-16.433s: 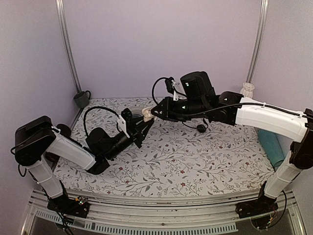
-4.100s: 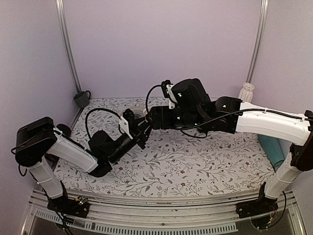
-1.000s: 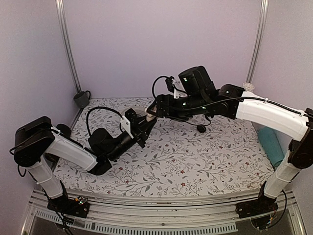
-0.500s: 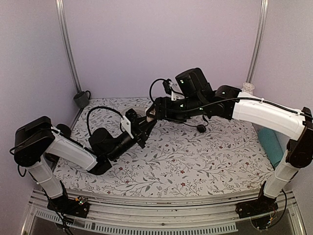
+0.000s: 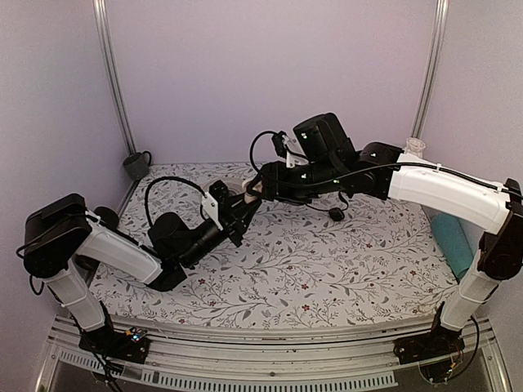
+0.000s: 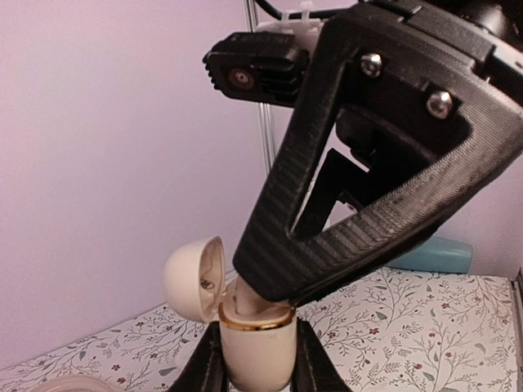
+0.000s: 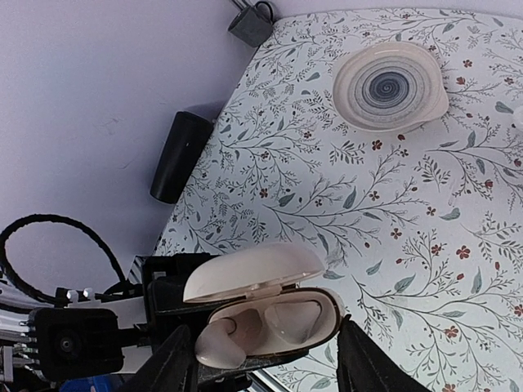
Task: Insert the wireless bluetooth earbuds into the charging case
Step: Adjust the left earbud in the left side groove of the charging case.
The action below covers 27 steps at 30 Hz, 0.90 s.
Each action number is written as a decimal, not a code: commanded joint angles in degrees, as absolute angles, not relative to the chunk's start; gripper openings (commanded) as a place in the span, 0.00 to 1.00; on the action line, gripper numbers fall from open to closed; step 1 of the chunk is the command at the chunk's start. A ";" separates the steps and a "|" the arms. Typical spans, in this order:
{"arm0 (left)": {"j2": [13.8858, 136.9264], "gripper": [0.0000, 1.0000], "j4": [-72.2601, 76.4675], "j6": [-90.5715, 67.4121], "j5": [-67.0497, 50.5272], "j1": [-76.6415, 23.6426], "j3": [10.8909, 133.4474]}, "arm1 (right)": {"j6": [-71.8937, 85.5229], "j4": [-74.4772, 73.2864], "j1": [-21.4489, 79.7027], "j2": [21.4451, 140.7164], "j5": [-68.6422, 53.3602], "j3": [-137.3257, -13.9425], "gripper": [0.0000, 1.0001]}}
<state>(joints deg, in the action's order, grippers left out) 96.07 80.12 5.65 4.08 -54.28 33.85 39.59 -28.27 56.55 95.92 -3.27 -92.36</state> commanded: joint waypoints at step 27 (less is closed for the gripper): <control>94.79 0.00 83.36 2.31 -0.06 -53.28 33.15 | 36.61 -25.71 56.43 90.99 -1.67 -89.03 0.56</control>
<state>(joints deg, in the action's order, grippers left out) 96.07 80.34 4.19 1.21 -54.04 33.78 38.24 -27.81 56.55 94.63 -2.22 -90.30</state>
